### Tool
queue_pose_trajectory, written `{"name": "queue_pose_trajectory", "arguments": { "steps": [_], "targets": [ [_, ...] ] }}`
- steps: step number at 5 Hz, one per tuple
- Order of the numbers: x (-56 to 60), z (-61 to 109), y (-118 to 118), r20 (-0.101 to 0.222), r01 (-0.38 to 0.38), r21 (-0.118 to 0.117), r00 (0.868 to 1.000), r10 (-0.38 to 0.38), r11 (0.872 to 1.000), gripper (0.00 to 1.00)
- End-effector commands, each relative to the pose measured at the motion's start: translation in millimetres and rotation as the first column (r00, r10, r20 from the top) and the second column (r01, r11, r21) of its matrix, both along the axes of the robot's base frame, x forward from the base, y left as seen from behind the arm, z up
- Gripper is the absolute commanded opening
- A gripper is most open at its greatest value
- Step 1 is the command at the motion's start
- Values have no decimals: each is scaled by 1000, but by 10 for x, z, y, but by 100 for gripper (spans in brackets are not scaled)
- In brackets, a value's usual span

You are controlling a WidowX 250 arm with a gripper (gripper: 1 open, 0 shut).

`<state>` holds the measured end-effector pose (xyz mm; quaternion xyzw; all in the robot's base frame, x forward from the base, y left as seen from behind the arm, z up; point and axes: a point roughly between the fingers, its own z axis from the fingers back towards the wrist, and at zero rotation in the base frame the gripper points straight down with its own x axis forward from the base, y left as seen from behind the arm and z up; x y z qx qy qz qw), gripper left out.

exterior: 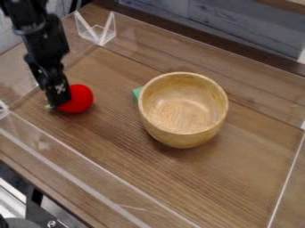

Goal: Move the red object to the right side of the table

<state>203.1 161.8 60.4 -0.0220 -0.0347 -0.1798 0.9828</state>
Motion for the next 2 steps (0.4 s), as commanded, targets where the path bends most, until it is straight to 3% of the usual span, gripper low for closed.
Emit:
{"name": "queue_pose_trajectory", "arguments": {
  "steps": [1, 2],
  "targets": [
    [70, 49, 116, 44, -42, 0, 998, 42, 999, 100],
    [122, 82, 159, 53, -99, -20, 994, 100, 995, 100]
  ]
}}
